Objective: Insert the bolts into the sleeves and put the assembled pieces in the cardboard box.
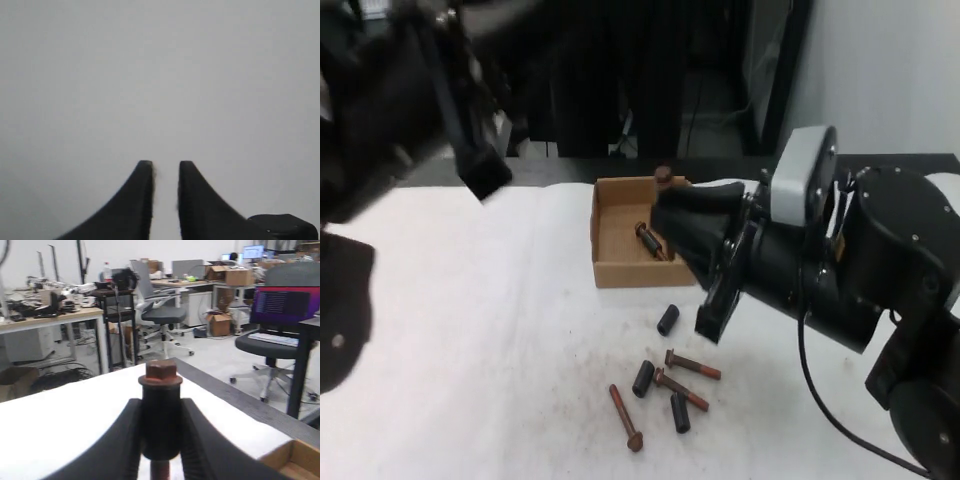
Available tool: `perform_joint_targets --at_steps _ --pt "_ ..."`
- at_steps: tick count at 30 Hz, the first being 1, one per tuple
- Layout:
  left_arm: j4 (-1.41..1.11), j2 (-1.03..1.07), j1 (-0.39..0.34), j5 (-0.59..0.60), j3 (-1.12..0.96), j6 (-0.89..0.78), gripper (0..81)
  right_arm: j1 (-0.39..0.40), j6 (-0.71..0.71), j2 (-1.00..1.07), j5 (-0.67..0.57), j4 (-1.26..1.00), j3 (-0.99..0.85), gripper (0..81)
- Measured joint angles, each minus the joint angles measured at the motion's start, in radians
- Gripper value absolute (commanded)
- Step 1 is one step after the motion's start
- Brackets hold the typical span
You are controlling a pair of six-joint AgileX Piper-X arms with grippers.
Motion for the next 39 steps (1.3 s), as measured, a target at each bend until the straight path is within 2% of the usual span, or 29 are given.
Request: perform_joint_targets --at_steps 5,10,13,18,20,25,34,39 --pt "0.183 -0.008 0.066 -0.009 0.021 0.018 0.3 -0.037 0.0 0.0 0.035 0.103 -0.035 0.8" --pt "0.415 -0.008 0.092 -0.031 0.078 0.105 0.3 -0.073 -0.006 0.008 0.041 0.326 -0.125 0.8" --pt "0.589 -0.008 0.093 -0.103 0.122 0.173 0.3 -0.102 -0.021 0.065 0.064 0.492 -0.252 0.8" --pt "0.895 -0.008 0.093 -0.315 0.164 0.222 0.3 -0.121 -0.03 0.2 0.079 0.548 -0.416 0.8" --pt "1.029 -0.008 0.093 -0.341 0.165 0.225 0.3 -0.121 -0.03 0.277 0.08 0.574 -0.484 0.8" --pt "1.126 -0.008 0.093 -0.325 0.165 0.227 0.3 -0.121 -0.031 0.431 0.084 0.764 -0.692 0.8" --pt "1.141 -0.008 0.093 -0.243 0.165 0.217 0.3 -0.121 -0.032 0.628 0.09 0.883 -0.903 0.8" --pt "1.141 -0.008 0.093 -0.222 0.165 0.212 0.3 -0.121 -0.032 0.721 0.153 0.957 -0.995 0.8"
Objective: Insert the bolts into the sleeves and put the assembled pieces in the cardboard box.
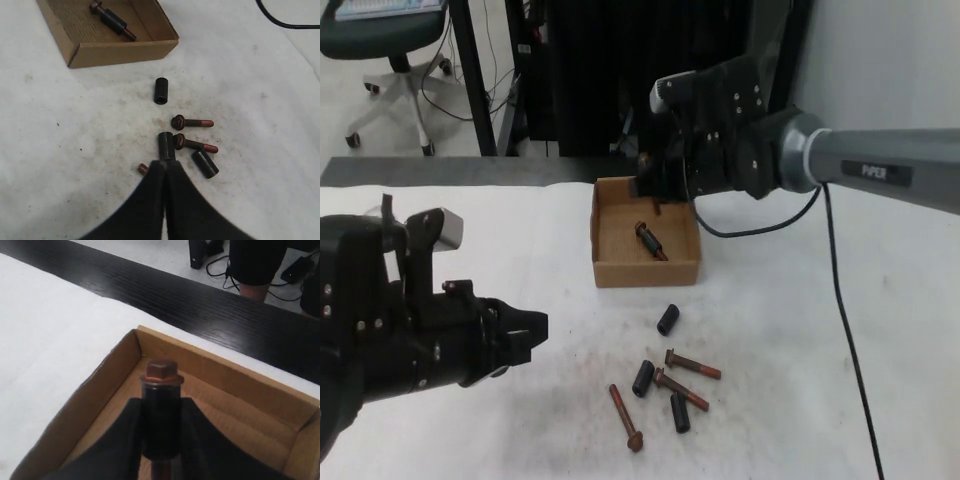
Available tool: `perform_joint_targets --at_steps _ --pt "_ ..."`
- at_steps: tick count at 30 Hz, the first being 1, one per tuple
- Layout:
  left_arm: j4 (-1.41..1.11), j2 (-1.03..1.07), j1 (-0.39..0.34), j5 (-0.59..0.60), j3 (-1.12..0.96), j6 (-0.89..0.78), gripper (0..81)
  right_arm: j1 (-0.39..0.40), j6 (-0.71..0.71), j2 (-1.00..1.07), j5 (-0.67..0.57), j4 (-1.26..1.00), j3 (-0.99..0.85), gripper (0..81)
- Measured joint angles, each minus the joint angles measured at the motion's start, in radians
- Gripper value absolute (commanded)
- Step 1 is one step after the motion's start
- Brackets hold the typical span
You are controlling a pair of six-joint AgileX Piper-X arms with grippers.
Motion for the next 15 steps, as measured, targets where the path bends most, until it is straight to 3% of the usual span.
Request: perform_joint_targets --at_steps 7,13,15 --pt "0.0 0.0 0.0 0.039 0.0 -0.002 0.3 0.0 0.0 0.046 0.016 0.05 -0.005 3.5" --pt "0.0 0.0 0.0 0.049 0.0 -0.002 0.3 0.0 0.0 0.047 0.016 0.057 -0.005 33.6" --pt "0.0 0.0 0.0 0.049 0.0 -0.002 0.3 0.0 0.0 0.047 0.016 0.054 -0.005 40.4"
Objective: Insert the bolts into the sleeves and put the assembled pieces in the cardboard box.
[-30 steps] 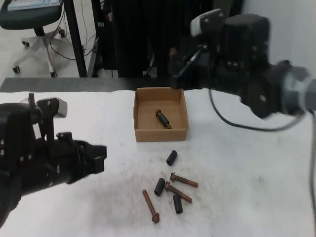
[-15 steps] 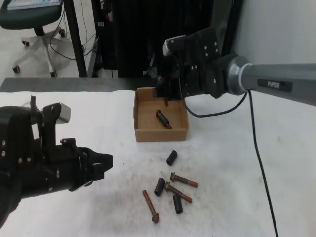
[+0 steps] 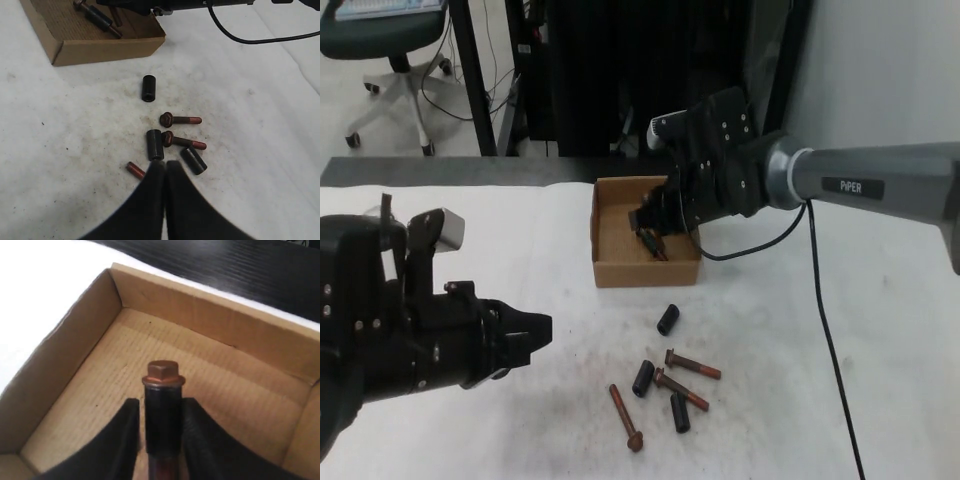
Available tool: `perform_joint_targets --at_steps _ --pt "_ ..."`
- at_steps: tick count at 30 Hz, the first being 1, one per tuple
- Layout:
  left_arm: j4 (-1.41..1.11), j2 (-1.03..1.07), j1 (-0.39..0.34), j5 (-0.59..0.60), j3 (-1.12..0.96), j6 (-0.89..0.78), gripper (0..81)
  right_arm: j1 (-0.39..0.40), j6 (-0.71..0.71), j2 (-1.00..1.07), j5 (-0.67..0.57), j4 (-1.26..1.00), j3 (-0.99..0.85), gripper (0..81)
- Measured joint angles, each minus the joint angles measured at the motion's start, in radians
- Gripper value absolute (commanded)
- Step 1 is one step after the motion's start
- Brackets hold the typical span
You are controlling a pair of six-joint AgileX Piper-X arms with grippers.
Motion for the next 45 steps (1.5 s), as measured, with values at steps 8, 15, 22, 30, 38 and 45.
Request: perform_joint_targets --at_steps 8,15,22,30,38,45 --pt "0.0 0.0 0.0 0.002 0.0 0.0 0.3 0.0 0.041 -0.012 -0.033 -0.028 -0.006 36.5" --pt "0.004 -0.019 0.0 0.008 0.0 0.0 0.3 0.0 0.089 -0.2 -0.111 0.014 -0.006 5.2" --pt "-0.042 -0.141 0.0 0.121 0.001 -0.059 0.3 -0.003 0.09 -0.412 -0.264 0.257 -0.015 0.5" --pt "-0.075 -0.145 -0.093 0.129 -0.04 -0.163 0.3 -0.003 -0.073 -0.521 -0.289 0.672 -0.01 0.5" --pt "0.006 -0.124 -0.184 -0.099 -0.083 -0.058 0.3 -0.003 -0.299 -0.54 -0.216 0.763 0.092 0.2" --pt "0.14 -0.118 -0.185 -0.317 -0.083 0.033 0.3 0.001 -0.412 -0.41 -0.186 0.633 0.262 0.2"
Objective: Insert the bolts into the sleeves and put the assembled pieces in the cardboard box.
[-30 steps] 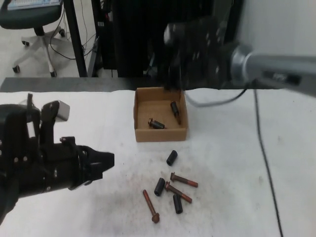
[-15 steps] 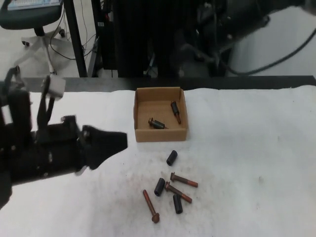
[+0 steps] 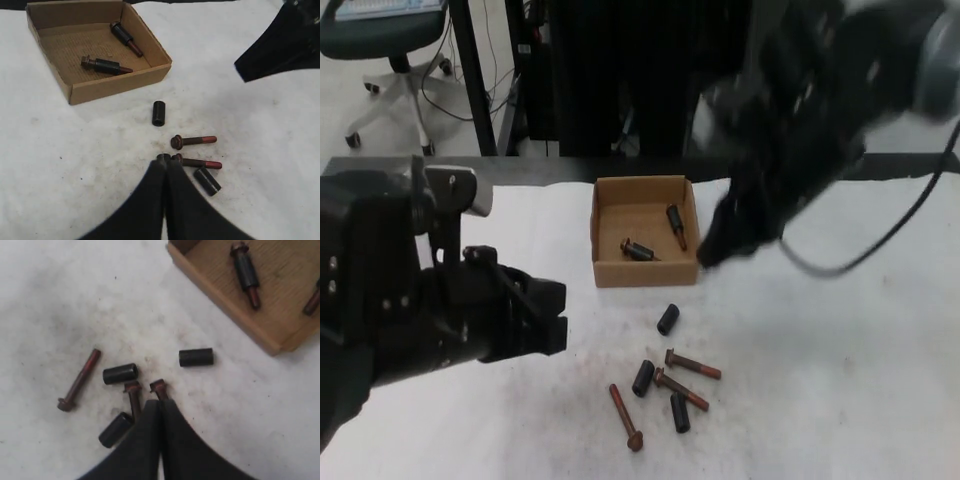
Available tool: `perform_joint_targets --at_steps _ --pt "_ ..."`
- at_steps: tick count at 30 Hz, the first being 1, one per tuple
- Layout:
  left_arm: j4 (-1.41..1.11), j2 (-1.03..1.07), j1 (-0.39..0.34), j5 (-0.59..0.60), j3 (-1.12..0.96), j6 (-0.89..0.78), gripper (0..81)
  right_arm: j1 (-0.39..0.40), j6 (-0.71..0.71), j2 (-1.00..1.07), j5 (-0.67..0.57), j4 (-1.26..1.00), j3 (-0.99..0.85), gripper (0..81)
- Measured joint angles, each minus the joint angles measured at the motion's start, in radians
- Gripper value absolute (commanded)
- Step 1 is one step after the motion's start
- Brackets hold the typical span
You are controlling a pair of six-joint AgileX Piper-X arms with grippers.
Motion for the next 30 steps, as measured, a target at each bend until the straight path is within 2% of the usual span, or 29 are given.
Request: perform_joint_targets --at_steps 5,8,12,13,19,26,30 --pt "0.035 0.0 0.0 -0.007 0.0 0.008 0.3 0.019 -0.076 0.088 0.032 -0.015 0.016 1.7" --pt "0.067 0.0 0.0 -0.007 0.0 0.008 0.3 0.034 -0.132 0.113 0.059 -0.037 0.018 13.1" --pt "0.116 0.0 0.0 -0.007 0.0 0.008 0.3 0.067 -0.178 0.125 0.116 -0.108 0.018 33.7" --pt "0.125 0.0 0.0 -0.007 0.0 0.012 0.3 0.073 -0.181 0.125 0.141 -0.134 0.018 36.3" --pt "0.149 0.0 0.0 -0.007 0.0 0.043 0.3 0.091 -0.229 0.125 0.235 -0.232 0.018 34.9" --pt "0.152 0.0 0.0 -0.007 0.0 0.09 0.3 0.091 -0.352 0.125 0.258 -0.195 0.018 34.9" --pt "0.152 0.0 0.0 -0.007 0.0 0.101 0.3 0.091 -0.37 0.125 0.259 -0.166 0.018 34.9"
